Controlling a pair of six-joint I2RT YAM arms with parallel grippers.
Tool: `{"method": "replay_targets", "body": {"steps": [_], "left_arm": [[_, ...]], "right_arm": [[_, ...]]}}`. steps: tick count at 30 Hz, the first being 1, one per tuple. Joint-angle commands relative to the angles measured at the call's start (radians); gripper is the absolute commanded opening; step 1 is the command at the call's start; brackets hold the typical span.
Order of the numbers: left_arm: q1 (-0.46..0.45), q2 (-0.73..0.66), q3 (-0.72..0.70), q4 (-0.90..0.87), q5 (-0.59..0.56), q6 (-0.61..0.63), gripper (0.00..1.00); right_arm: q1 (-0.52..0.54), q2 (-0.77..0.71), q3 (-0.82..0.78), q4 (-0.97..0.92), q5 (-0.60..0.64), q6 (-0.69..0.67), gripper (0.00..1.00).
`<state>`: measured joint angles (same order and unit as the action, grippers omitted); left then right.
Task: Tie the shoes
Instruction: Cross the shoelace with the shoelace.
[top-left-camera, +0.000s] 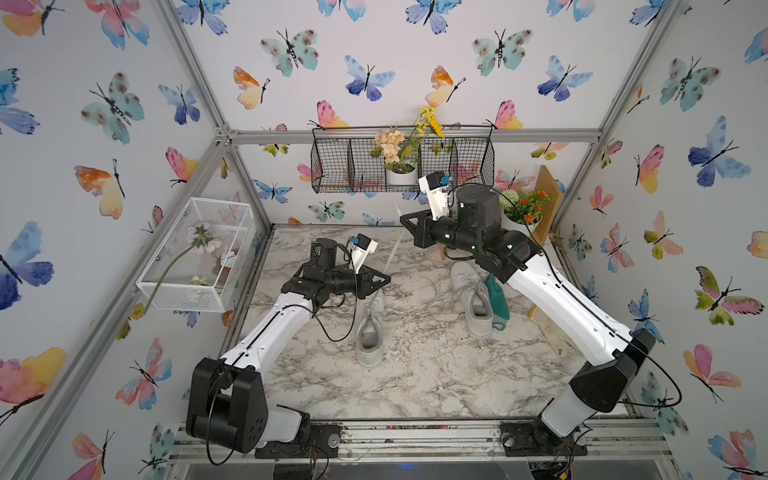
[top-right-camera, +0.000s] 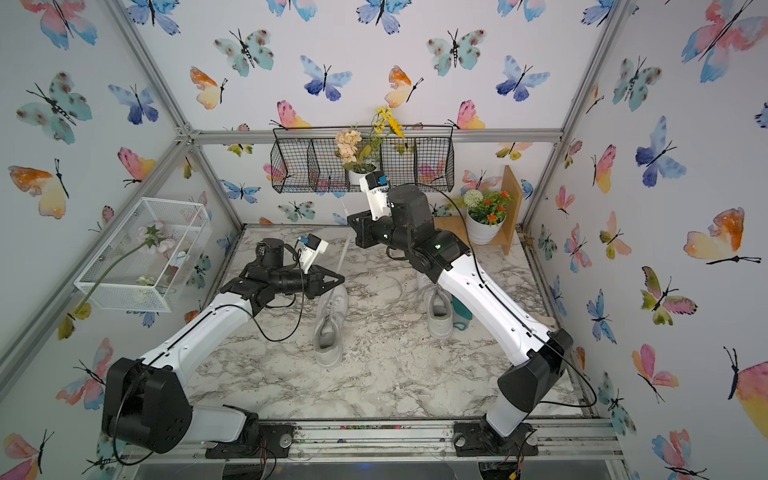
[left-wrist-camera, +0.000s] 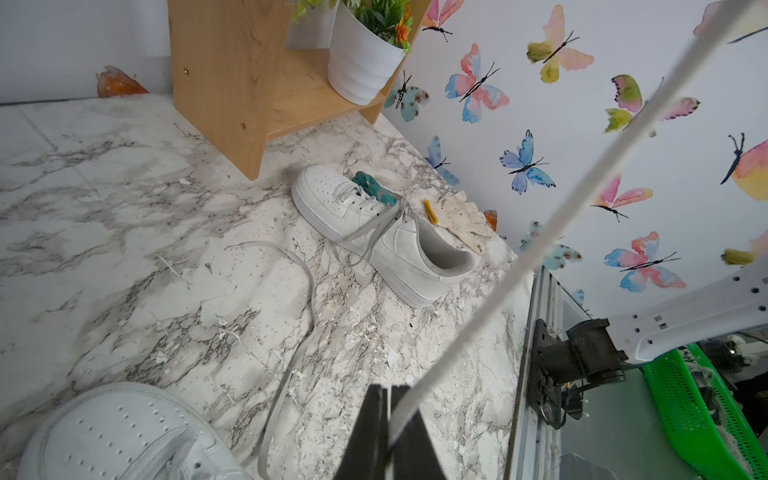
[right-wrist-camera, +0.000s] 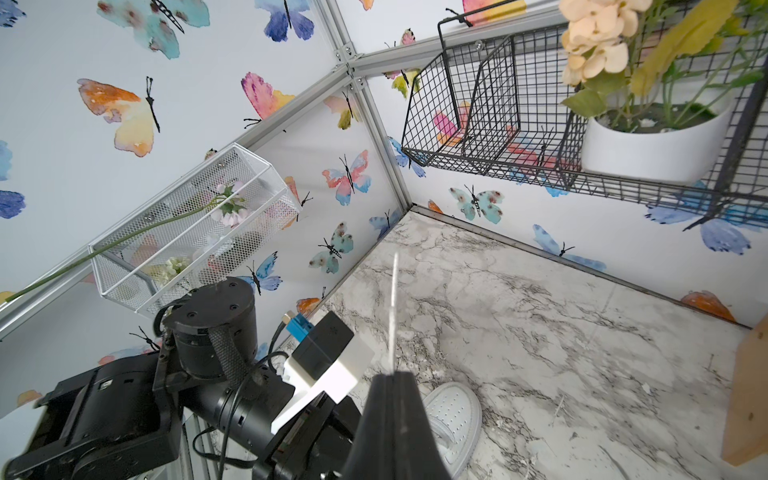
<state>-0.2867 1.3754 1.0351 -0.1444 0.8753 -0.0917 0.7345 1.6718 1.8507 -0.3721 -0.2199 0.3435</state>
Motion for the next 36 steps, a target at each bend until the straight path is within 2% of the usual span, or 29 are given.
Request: {"method": "replay_targets", "body": {"steps": [1,7,12,16,19,22,23,29,32,36], "left_arm": [[0.039,-0.049,-0.048,0.062,0.069,-0.1,0.0],[0.17,-0.111,-0.167,0.135,0.179,-0.29,0.0],[0.307,-0.134,-0.281,0.222,0.286,-0.475,0.0],[0.363,-0.145,-0.314,0.223,0.313,-0.503,0.0],[0.371,-0.142,-0.308,0.214,0.312,-0.504,0.0],[0.371,-0.142,-0.297,0.19,0.298,-0.484,0.01],[0.371,-0.142,-0.29,0.171,0.288,-0.468,0.05],[0.371,-0.134,-0.273,0.147,0.277,-0.437,0.29],[0.37,-0.131,-0.265,0.147,0.278,-0.434,0.34],[0.37,-0.124,-0.251,0.138,0.283,-0.419,0.35]], "right_arm": [[-0.001,0.072,0.055,-0.057,0.011,-0.039,0.02],[-0.001,0.276,0.14,-0.145,0.016,-0.069,0.05],[-0.001,0.458,0.246,-0.223,0.048,-0.125,0.29],[-0.009,0.573,0.329,-0.331,0.101,-0.171,0.39],[-0.041,0.576,0.301,-0.356,0.136,-0.165,0.52],[-0.081,0.497,0.138,-0.303,0.221,-0.155,0.64],[-0.097,0.471,0.078,-0.29,0.234,-0.155,0.66],[-0.189,0.431,-0.131,-0.287,0.276,-0.146,0.67],[-0.202,0.453,-0.156,-0.285,0.282,-0.146,0.67],[-0.207,0.505,-0.138,-0.284,0.273,-0.146,0.64]]}}
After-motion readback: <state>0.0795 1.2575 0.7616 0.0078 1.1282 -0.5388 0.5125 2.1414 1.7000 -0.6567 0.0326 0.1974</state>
